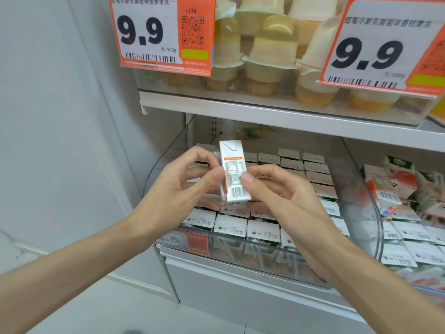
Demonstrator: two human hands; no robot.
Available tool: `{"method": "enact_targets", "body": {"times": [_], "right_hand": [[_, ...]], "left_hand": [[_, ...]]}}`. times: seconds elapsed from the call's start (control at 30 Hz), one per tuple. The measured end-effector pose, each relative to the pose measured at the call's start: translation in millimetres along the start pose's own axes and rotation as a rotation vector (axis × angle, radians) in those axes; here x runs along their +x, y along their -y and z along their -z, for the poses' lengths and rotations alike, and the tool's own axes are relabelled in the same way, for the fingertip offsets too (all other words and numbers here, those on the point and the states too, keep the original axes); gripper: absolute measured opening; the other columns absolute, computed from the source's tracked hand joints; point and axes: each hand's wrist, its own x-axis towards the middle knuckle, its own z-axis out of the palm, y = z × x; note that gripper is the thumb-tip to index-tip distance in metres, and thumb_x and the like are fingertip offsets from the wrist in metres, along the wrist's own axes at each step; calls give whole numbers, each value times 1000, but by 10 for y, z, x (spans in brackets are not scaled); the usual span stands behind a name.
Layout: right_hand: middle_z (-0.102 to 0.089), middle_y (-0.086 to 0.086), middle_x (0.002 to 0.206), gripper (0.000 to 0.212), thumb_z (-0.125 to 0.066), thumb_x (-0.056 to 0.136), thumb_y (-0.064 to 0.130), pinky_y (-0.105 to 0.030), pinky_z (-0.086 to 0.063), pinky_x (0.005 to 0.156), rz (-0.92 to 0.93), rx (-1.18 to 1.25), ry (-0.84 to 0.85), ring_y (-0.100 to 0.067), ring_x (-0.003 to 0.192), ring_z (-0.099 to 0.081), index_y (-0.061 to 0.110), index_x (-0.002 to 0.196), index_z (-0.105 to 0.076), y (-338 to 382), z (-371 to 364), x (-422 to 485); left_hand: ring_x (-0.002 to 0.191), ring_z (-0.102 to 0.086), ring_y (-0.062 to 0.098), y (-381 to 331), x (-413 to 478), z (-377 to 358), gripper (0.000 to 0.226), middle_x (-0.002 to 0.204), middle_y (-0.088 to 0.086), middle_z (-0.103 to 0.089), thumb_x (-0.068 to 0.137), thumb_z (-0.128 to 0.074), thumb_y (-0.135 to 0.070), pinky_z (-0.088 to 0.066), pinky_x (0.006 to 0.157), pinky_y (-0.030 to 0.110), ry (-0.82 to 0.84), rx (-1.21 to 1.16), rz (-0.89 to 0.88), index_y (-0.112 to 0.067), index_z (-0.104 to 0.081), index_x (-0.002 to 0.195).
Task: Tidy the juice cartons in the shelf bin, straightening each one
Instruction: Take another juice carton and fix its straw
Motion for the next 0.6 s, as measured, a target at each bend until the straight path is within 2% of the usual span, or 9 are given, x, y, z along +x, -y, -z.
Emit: {"method": "enact_targets", "body": {"times": [0.07, 0.13, 0.2, 0.27, 0.33, 0.43, 0.53, 0.6], "right_hand": [[-82, 3, 107, 26, -71, 97, 40, -45, -58, 103, -21, 29, -2, -21, 101, -78, 28, 120, -75, -11, 6, 10], [-82, 1, 105, 26, -67, 100, 39, -45, -60, 101, -26, 59, -13, -24, 97, -79, 34, 126, -71, -26, 12, 18], [-82, -2, 106, 30, -67, 100, 41, -47, -59, 101, -35, 88, -18, -28, 94, -79, 45, 130, -67, -37, 16, 23], [-81, -3, 108, 31, -65, 102, 40, -49, -58, 101, -44, 109, -9, -29, 95, -79, 51, 131, -64, -36, 17, 22], [-81, -2, 112, 29, -61, 104, 37, -49, -60, 98, -45, 141, 6, -30, 98, -79, 47, 131, -67, -24, 17, 15], [-77, -18, 114, 28, -60, 104, 41, -43, -63, 89, -67, 157, 15, -36, 97, -76, 40, 129, -72, 4, 8, 4], [-75, -27, 108, 27, -58, 104, 44, -37, -60, 77, -112, 177, 26, -28, 79, -72, 38, 126, -73, 25, -5, 9], [-75, -28, 104, 29, -57, 104, 46, -38, -58, 76, -131, 191, 37, -27, 74, -71, 36, 126, -73, 31, -18, 23]], "left_hand": [[95, -79, 27, 16, -7, 14, 28, 118, 1, -77, 97, -65, -25, -66, 77, 40, 35, 69, -8, -19, -57, 123], [102, -77, 24, 32, -13, 26, 50, 124, 0, -73, 97, -68, -25, -65, 84, 47, 99, 134, -21, -35, -49, 142], [110, -74, 21, 34, -22, 27, 64, 131, -6, -67, 98, -68, -26, -64, 87, 46, 170, 171, -42, -45, -41, 152], [108, -73, 19, 28, -22, 20, 69, 131, -13, -64, 98, -69, -28, -62, 90, 39, 226, 187, -38, -51, -38, 155], [104, -73, 16, 13, -24, 22, 78, 121, -17, -62, 92, -75, -28, -60, 93, 33, 260, 188, -14, -55, -37, 154], [101, -74, 18, 18, -27, 31, 94, 116, -5, -66, 78, -87, -26, -59, 93, 32, 274, 196, 1, -56, -37, 152], [100, -76, 22, 37, -24, 36, 89, 110, 1, -75, 75, -88, -26, -60, 92, 31, 234, 172, -8, -55, -43, 147], [101, -77, 23, 58, -23, 45, 87, 108, 4, -76, 75, -88, -28, -60, 94, 33, 212, 145, -10, -55, -46, 145]]}}
